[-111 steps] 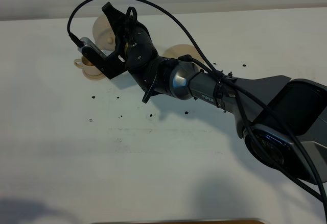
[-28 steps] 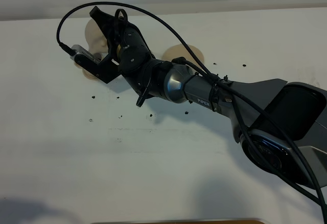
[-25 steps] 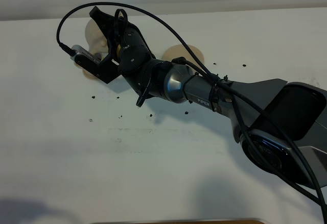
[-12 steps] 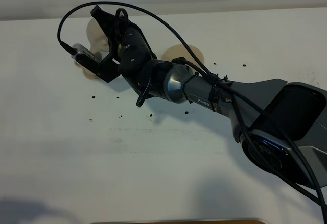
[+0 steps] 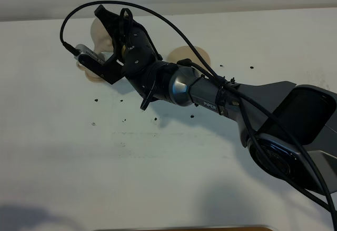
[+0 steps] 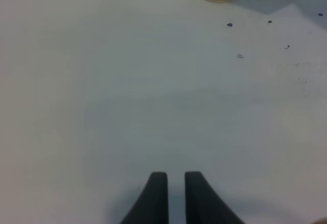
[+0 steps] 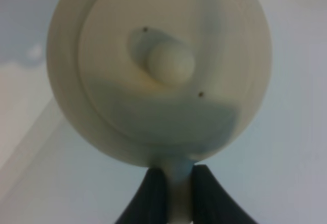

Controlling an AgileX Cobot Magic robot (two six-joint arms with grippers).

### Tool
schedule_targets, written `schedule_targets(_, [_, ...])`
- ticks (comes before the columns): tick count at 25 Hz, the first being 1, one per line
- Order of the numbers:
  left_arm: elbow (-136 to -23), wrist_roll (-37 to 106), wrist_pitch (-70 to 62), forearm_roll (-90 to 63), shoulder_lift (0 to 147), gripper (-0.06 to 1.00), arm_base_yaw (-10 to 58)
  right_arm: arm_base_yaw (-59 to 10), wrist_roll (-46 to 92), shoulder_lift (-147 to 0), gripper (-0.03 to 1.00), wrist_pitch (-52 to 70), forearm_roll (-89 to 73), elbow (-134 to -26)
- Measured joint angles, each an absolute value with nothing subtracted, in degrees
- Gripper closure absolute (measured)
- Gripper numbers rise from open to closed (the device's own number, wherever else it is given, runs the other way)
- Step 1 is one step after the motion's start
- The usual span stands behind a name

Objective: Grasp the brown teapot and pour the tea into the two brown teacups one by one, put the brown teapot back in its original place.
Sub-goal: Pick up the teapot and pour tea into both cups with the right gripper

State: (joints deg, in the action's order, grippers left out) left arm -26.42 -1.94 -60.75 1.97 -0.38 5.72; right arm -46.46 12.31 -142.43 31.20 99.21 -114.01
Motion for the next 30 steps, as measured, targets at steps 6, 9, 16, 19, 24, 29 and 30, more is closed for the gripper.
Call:
schedule_targets(6, [-26.42, -1.94, -60.75, 1.97, -0.38, 0.88, 5.72, -46.46, 12.31, -142.43, 0.85, 31.81, 99.21, -114.01])
schedule_targets(9, [-26.42, -1.94, -60.75, 1.97, -0.38, 0.88, 5.72, -46.46, 12.31, -142.43, 0.85, 31.92, 99.21, -114.01])
schedule_targets(16, [-26.42, -1.94, -60.75, 1.97, -0.38, 0.88, 5.72, -46.46, 13.0, -142.43, 0.85, 31.93, 99.21, -114.01])
schedule_targets(19, [-26.42, -1.94, -60.75, 1.97, -0.38, 0.88, 5.72, -46.46, 13.36, -142.43, 0.85, 31.98, 99.21, -114.01])
schedule_targets(24, [-26.42, -1.94, -60.75, 1.97, -0.38, 0.88, 5.72, -46.46, 13.7, -142.43, 0.85, 31.98, 99.21, -114.01])
schedule_targets(29, [-26.42, -1.94, -60.75, 1.97, -0.38, 0.88, 5.72, -46.46, 13.82, -142.43, 0.85, 32.16, 99.16, -114.01])
schedule_targets(30, [-26.42, -1.94, -60.75, 1.97, -0.38, 0.88, 5.72, -46.46, 13.9, -142.43, 0.85, 32.16, 99.16, -114.01])
